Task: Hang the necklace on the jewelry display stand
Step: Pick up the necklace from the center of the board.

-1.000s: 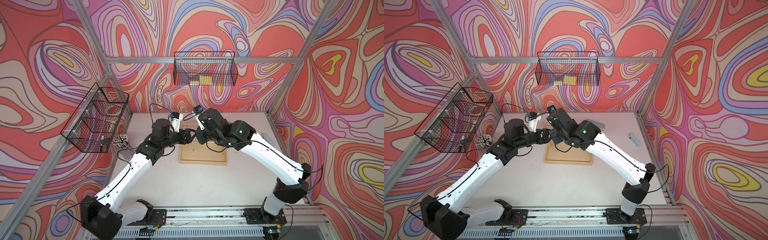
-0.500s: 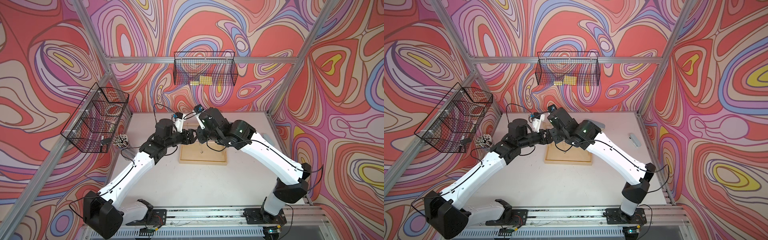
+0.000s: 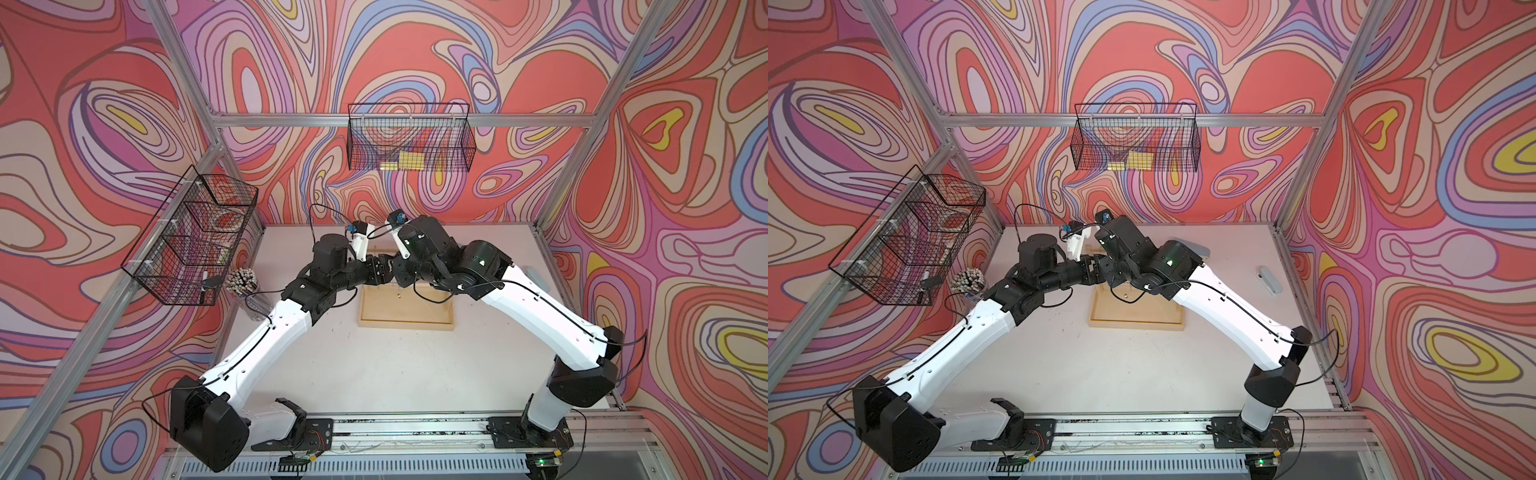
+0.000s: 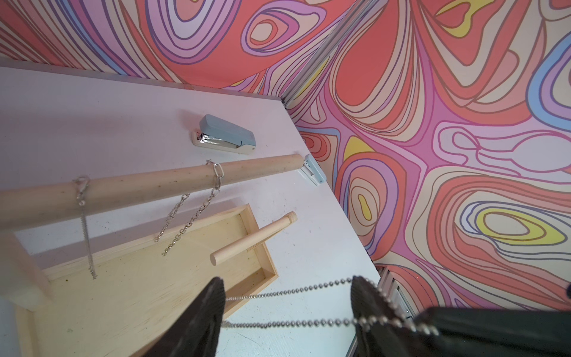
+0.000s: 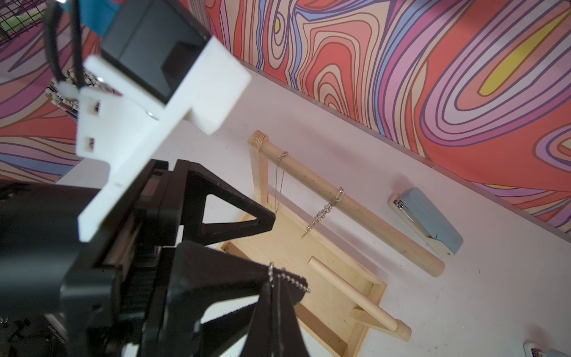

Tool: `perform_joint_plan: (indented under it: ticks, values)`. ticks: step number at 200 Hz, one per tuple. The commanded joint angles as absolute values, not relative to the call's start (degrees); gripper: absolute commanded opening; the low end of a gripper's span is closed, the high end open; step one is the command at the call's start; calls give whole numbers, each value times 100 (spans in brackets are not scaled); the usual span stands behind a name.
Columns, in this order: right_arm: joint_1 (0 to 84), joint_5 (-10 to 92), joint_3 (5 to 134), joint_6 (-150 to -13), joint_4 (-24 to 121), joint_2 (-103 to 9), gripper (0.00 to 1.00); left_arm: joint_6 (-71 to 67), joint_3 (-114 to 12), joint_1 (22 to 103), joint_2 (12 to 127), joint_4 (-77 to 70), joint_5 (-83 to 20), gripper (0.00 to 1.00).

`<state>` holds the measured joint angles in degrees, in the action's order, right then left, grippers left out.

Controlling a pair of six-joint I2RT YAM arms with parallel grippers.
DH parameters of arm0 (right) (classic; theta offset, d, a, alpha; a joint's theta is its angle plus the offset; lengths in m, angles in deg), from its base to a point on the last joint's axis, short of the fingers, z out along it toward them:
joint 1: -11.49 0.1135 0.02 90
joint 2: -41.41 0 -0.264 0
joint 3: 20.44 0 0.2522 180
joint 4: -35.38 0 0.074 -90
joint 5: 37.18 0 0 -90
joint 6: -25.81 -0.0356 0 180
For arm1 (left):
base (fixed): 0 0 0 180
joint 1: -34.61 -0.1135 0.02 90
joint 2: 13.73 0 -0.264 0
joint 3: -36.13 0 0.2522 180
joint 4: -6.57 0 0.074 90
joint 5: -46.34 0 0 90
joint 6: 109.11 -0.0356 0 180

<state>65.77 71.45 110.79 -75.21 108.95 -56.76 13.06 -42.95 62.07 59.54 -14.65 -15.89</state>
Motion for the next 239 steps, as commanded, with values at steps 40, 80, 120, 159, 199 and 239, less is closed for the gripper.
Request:
perform_joint_plan:
  ticks: [40, 80, 120, 159, 199, 239]
  values:
    - [6559, 7142, 10951, -7570, 10777, -5465, 0, 1225, -4625, 6240, 6095, -1284, -1602, 57]
    - [6554, 7170, 10934, -7544, 10699, -5449, 0, 1174, -4770, 6306, 6207, -1296, -1517, 53]
    - [6485, 7177, 10810, -7526, 10615, -5378, 0, 1052, -4964, 6387, 6307, -1410, -1467, 34]
    - [6283, 7080, 10515, -7491, 10448, -5238, 0, 955, -5169, 6468, 6404, -1587, -1490, 9]
    - [5940, 6935, 10148, -7454, 10145, -5023, 0, 910, -5438, 6528, 6565, -1722, -1479, 2]
    - [5617, 6754, 9842, -7390, 9827, -4876, 0, 728, -5953, 6707, 6897, -2021, -1535, 0]
